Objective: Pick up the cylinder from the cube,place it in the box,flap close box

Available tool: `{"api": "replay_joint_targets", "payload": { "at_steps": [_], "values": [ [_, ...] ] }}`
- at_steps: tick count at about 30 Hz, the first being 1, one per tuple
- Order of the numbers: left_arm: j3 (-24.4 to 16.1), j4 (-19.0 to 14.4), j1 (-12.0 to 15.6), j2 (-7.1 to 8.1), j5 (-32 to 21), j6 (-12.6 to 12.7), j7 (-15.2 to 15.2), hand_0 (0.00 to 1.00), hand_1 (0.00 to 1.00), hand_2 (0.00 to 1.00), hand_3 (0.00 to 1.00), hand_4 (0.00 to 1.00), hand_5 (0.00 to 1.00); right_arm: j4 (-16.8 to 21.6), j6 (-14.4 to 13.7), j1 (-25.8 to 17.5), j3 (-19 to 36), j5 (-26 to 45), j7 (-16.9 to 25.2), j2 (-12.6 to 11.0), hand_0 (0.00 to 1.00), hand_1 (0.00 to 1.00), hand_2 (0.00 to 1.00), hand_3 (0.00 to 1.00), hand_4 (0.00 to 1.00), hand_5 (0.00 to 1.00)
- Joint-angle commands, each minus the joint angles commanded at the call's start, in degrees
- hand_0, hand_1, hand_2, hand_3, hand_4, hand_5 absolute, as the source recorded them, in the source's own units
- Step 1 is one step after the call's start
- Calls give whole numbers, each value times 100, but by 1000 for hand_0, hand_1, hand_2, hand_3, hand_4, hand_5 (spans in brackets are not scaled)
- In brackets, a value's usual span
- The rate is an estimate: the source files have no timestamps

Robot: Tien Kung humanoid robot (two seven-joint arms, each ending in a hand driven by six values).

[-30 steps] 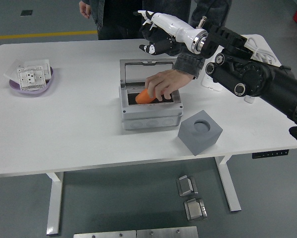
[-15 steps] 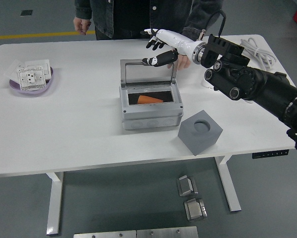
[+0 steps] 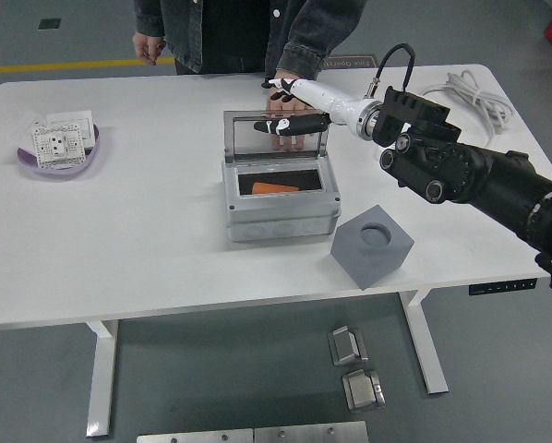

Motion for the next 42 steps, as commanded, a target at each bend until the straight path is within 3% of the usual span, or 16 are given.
{"api": "replay_joint_targets", "payload": {
  "at_steps": [7,19,31,37,42],
  "values": [
    [43,-3,46,-24,-58,5,-14,652,664,559,599,606,248,348,-52,-173,224,-413,-27,-195,969,879,879,977,906,838],
    [336,6,160,-27,-441,43,-131,652,663,559,600,604,250,1738,-184,-563,672,-1333,-93,-905,963,865,875,972,902,835],
    [512,7,256,-41,-636,54,-193,652,663,560,599,603,254,2863,-109,-924,1073,-1866,-306,-1358,921,811,860,968,891,828],
    [548,5,301,-56,-677,56,-203,652,663,561,599,604,253,3162,-66,-1118,1436,-2129,-423,-1513,896,798,855,966,890,829],
    [588,4,327,-73,-725,59,-215,652,663,560,599,604,255,3161,-56,-1317,1560,-2012,-422,-1574,898,795,854,967,887,826]
  ]
}}
